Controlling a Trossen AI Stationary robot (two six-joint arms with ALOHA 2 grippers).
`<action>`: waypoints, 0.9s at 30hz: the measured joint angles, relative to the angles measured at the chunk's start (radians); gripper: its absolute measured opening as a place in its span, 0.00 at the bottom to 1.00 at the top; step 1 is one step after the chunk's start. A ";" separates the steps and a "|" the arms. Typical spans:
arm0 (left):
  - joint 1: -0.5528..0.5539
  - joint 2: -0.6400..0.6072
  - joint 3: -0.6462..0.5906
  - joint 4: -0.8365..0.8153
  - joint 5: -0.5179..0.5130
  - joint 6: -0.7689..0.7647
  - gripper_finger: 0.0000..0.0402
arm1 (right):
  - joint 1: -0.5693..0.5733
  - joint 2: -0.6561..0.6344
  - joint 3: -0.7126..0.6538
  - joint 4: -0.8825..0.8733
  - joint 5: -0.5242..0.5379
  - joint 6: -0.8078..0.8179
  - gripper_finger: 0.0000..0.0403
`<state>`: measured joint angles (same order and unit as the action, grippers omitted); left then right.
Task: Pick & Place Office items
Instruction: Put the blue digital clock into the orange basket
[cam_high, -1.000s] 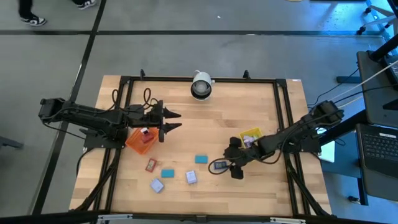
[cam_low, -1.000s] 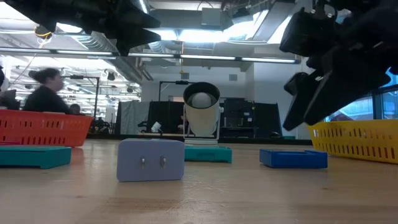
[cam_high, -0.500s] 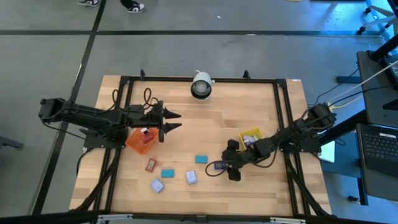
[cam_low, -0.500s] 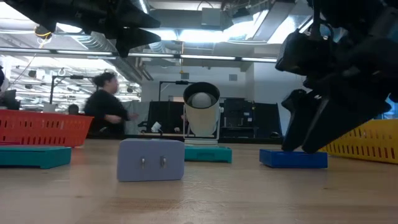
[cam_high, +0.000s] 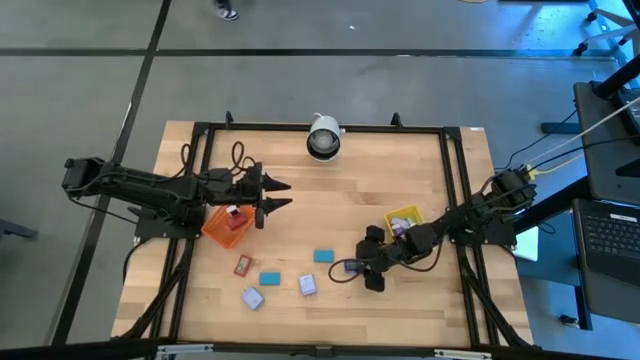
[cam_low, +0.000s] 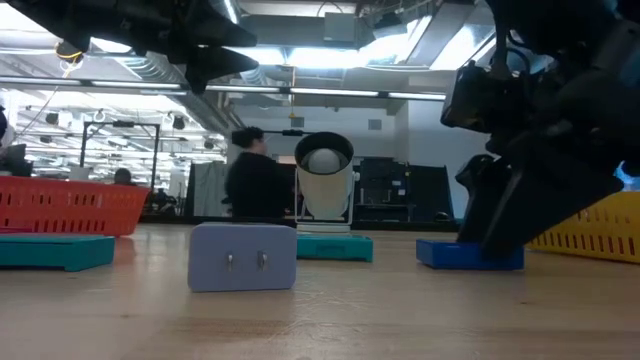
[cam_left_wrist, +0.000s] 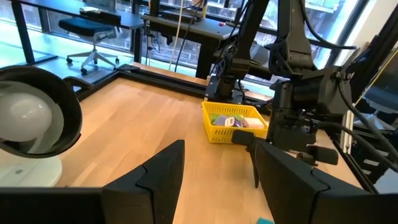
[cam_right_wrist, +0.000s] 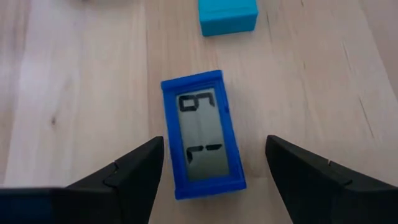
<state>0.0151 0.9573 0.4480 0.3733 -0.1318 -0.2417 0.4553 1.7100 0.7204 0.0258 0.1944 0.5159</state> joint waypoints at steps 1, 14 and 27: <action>0.000 0.000 0.000 -0.003 0.000 -0.002 0.48 | 0.001 0.005 0.000 0.003 0.003 0.000 0.70; 0.000 0.000 0.000 -0.009 0.000 -0.008 0.48 | 0.000 0.020 0.000 0.026 0.034 0.002 0.47; 0.000 0.000 0.000 -0.009 0.001 -0.058 0.48 | 0.000 0.021 0.000 0.042 0.031 0.026 0.36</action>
<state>0.0151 0.9573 0.4480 0.3645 -0.1307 -0.2992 0.4557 1.7306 0.7205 0.0675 0.2253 0.5419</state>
